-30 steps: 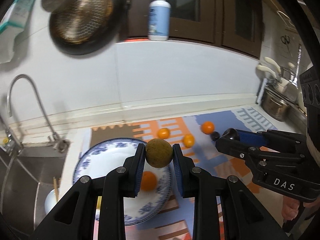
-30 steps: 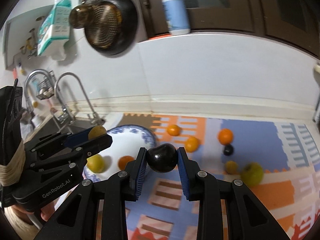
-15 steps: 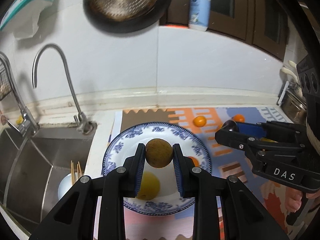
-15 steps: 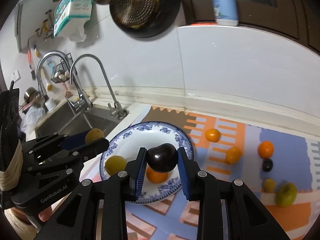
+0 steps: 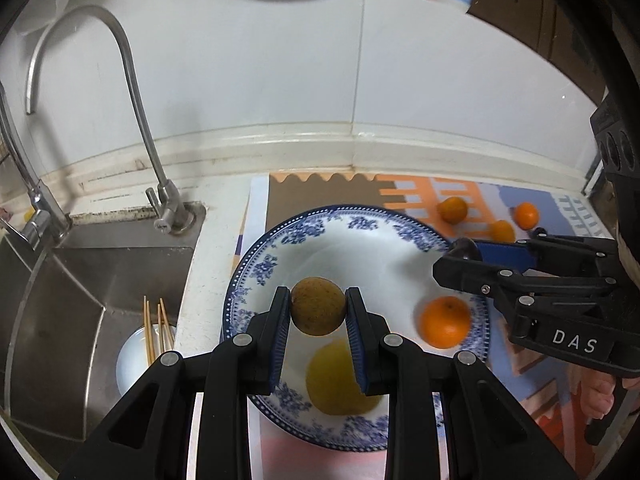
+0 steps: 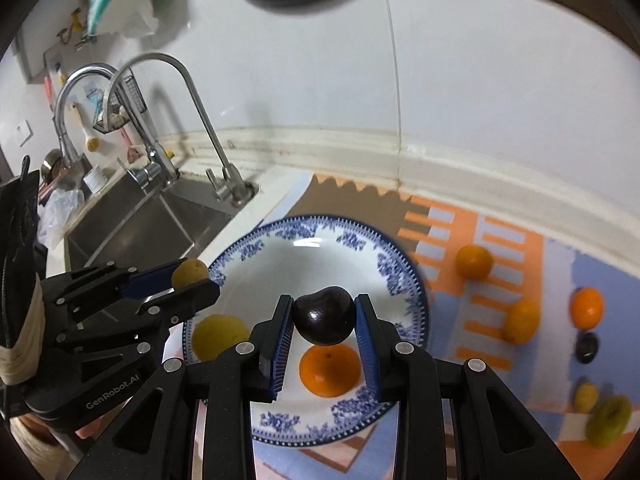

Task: Organize fruits
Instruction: 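Carry both fruits to the plate and open both tools to drop them, then withdraw both open tools from the plate toward the remaining fruits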

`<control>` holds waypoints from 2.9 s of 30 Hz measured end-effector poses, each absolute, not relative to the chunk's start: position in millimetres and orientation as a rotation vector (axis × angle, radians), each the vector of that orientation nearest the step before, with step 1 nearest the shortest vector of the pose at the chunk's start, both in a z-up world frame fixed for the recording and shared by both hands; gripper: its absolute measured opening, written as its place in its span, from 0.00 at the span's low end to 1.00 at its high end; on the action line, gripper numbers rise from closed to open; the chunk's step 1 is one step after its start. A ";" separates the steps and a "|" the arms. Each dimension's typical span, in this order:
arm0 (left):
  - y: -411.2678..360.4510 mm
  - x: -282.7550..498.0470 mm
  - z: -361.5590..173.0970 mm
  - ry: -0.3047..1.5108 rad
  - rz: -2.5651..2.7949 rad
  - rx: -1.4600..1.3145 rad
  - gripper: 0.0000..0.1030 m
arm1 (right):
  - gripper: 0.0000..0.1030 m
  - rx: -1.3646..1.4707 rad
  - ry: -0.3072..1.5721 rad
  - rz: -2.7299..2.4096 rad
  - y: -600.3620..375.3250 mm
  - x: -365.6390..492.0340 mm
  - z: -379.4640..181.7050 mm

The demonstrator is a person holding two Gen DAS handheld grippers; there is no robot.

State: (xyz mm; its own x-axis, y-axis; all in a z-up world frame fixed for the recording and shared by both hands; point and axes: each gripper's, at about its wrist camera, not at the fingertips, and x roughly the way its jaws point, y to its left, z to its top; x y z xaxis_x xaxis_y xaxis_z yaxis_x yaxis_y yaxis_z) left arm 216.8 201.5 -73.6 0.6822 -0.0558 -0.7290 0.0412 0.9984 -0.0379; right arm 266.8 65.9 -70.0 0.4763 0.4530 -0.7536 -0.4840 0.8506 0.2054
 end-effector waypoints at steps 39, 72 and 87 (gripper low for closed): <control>150.3 171.7 -22.4 0.662 -0.122 0.023 0.57 | 0.54 -0.013 0.755 0.406 6.8 216.4 -23.6; 25.6 201.2 -32.4 0.650 -0.347 0.184 0.79 | 0.67 0.084 0.758 -0.125 -152.3 168.9 -32.2; 16.2 259.9 -77.8 0.747 -0.331 0.198 0.79 | 0.67 0.145 0.854 -0.177 -164.9 199.1 -80.3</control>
State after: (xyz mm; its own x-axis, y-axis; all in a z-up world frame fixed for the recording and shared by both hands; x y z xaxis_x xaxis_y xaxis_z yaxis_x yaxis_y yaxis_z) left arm 259.9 16.2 -77.8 0.6856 -0.2233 -0.6929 0.3627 0.9300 0.0591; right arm 199.1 -164.9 -80.3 0.6435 -0.0963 -0.7593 0.2125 0.9755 0.0565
